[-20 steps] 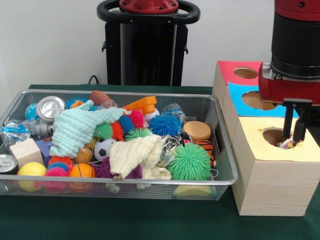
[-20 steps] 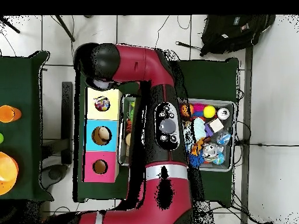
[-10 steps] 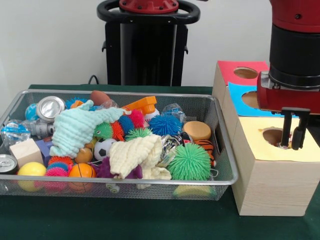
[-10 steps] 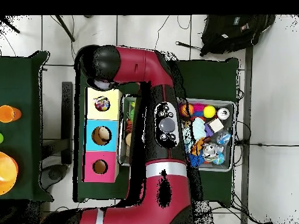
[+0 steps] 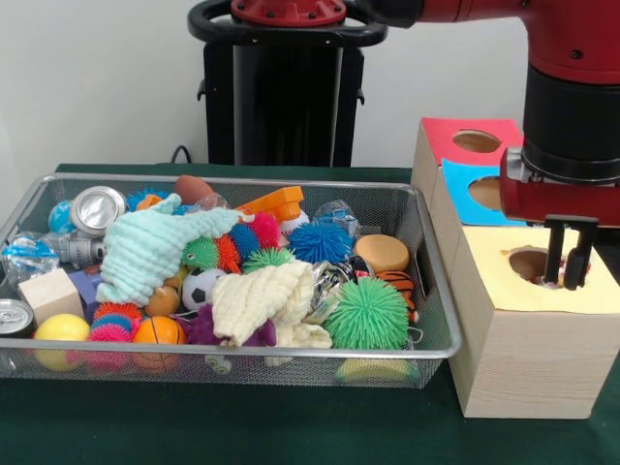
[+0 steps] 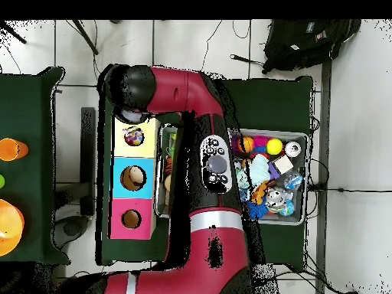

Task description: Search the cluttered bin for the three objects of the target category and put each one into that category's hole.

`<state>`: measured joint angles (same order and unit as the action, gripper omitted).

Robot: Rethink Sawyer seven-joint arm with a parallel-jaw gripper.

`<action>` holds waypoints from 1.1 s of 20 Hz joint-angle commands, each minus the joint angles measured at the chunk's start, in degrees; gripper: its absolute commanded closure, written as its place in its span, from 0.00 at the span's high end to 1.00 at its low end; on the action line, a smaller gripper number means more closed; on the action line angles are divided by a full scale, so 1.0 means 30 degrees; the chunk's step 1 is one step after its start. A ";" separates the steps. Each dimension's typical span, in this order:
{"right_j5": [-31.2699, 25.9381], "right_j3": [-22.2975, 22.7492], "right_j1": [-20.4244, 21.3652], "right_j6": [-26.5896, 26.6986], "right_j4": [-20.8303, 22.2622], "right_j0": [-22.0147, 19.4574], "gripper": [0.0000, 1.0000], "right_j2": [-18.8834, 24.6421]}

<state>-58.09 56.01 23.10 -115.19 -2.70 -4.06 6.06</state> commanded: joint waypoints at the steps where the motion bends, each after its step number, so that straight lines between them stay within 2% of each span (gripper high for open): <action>1: 0.1545 0.3141 -0.0090 0.0686 0.0469 -0.0257 0.00 0.1448; 11: 0.1880 0.4131 0.0245 0.1134 0.0510 -0.0461 0.00 0.1676; 22: 0.3301 0.5952 0.0780 0.1090 0.0420 -0.0611 0.00 0.2084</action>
<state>-52.97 65.40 24.25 -115.19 -2.15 -4.18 6.24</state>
